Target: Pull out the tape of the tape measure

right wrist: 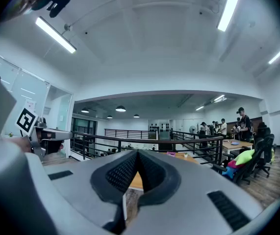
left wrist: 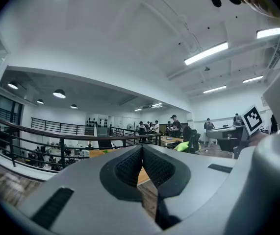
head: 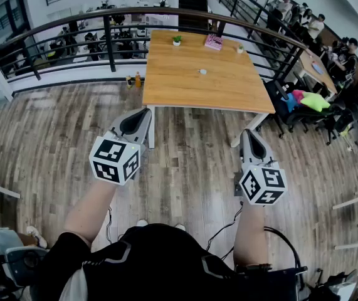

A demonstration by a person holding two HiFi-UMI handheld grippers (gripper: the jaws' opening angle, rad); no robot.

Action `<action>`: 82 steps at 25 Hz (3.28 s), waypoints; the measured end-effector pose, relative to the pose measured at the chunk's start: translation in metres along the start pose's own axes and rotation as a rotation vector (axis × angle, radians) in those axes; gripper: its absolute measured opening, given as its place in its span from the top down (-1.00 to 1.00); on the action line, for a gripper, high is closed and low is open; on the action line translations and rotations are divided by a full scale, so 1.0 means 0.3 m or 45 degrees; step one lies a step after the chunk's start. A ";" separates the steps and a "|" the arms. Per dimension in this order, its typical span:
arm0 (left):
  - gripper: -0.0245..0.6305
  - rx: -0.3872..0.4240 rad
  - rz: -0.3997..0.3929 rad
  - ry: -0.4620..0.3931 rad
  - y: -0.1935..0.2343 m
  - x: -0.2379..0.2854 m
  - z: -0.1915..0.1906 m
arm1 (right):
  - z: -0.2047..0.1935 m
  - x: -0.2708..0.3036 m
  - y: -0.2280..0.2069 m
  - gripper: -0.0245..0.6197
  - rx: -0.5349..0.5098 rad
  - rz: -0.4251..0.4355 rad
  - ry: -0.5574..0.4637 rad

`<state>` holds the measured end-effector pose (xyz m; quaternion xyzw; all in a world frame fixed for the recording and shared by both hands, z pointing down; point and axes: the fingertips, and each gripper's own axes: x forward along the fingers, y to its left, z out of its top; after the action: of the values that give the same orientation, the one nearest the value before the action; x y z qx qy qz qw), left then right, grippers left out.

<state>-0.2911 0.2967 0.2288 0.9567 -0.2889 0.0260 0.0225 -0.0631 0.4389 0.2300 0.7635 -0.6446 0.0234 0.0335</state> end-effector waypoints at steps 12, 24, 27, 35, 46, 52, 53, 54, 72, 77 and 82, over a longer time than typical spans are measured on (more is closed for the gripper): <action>0.84 0.023 0.015 -0.001 0.005 -0.010 0.000 | 0.016 -0.012 0.001 0.93 0.012 0.000 -0.019; 0.84 0.022 0.039 0.015 -0.009 -0.002 -0.005 | 0.008 -0.014 -0.026 0.92 0.033 0.010 0.003; 0.83 -0.007 0.037 -0.002 -0.011 -0.008 0.001 | 0.007 -0.013 -0.031 0.92 0.034 0.012 0.003; 0.83 0.029 0.039 -0.005 -0.018 -0.026 -0.012 | 0.000 -0.015 -0.017 0.92 0.028 0.034 -0.003; 0.15 -0.057 -0.029 -0.023 -0.065 0.008 -0.024 | -0.022 -0.007 -0.040 0.06 0.054 0.115 -0.024; -0.04 -0.048 -0.060 -0.019 -0.125 0.028 -0.067 | -0.058 -0.018 -0.076 -0.09 0.072 0.147 -0.026; -0.04 -0.061 -0.074 -0.035 -0.134 0.030 -0.065 | -0.063 -0.019 -0.080 -0.09 0.074 0.158 -0.029; -0.04 -0.074 -0.092 -0.053 -0.146 0.032 -0.061 | -0.067 -0.018 -0.084 -0.09 0.074 0.168 -0.031; -0.04 0.025 -0.143 -0.046 -0.303 0.219 -0.055 | -0.098 0.089 -0.265 -0.13 0.074 0.296 -0.010; -0.04 0.003 -0.195 -0.084 -0.215 0.350 -0.068 | -0.124 0.231 -0.294 -0.13 0.058 0.268 0.003; -0.03 -0.017 -0.195 -0.070 -0.045 0.507 -0.078 | -0.114 0.417 -0.310 -0.13 0.048 0.223 0.029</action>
<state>-0.1579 0.2253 0.2612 0.9763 -0.2153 -0.0041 0.0228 0.0499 0.3343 0.2719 0.7043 -0.7079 0.0469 0.0243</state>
